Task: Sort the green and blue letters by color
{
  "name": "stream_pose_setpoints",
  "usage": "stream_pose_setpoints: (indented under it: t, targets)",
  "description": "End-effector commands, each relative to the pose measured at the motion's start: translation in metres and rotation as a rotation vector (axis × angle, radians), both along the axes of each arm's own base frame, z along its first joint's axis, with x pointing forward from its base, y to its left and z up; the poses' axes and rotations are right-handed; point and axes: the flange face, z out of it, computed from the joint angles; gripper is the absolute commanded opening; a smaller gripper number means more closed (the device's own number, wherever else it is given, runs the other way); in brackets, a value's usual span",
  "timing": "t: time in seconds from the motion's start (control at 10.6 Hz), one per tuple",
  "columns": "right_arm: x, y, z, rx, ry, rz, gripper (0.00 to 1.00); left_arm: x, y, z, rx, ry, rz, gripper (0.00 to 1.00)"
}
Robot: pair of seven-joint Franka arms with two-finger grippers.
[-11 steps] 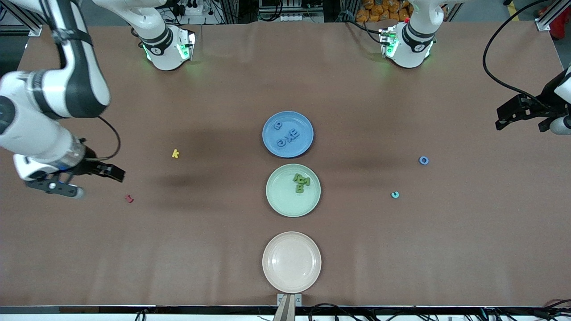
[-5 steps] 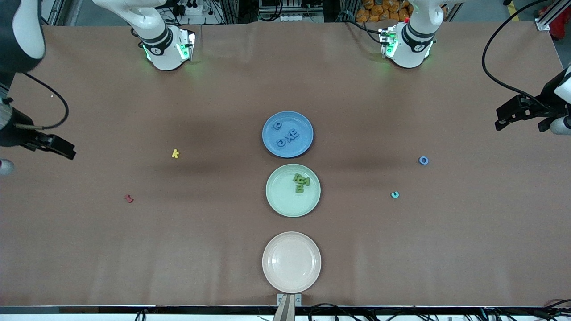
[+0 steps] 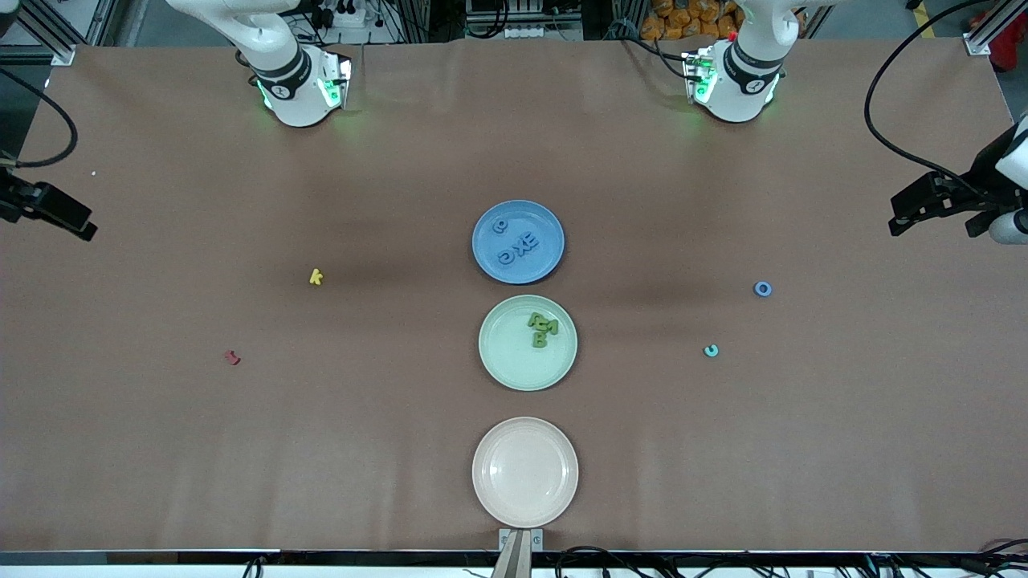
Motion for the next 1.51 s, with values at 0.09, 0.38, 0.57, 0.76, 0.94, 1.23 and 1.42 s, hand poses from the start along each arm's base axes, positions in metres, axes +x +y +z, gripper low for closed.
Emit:
stream_pose_setpoints:
  t: [0.09,0.38,0.57,0.76,0.94,1.23,1.42]
  targets:
    - [-0.011,-0.006,0.003,0.068,0.023,-0.011,1.0,0.0,-0.005,0.009,0.004,-0.02,0.018,1.0]
    - [-0.012,-0.005,0.002,0.069,0.027,-0.012,1.0,0.0,-0.004,0.009,0.004,-0.021,0.019,1.0]
    - [-0.011,-0.005,0.0,0.069,0.03,-0.01,1.0,-0.001,-0.004,0.01,0.006,-0.023,0.018,1.0]
    - [-0.009,-0.004,-0.003,0.068,0.033,-0.009,1.0,-0.002,-0.005,0.011,0.007,-0.02,0.016,1.0]
    - [-0.009,-0.005,-0.003,0.068,0.034,0.008,1.0,-0.005,-0.009,0.015,0.007,-0.02,0.009,1.0]
    - [-0.01,-0.007,-0.003,0.068,0.038,0.02,1.0,-0.009,-0.009,0.015,0.008,0.001,0.011,1.0]
    - [-0.009,-0.006,-0.003,0.068,0.038,0.022,1.0,-0.012,-0.009,0.022,0.009,0.014,0.01,1.0]
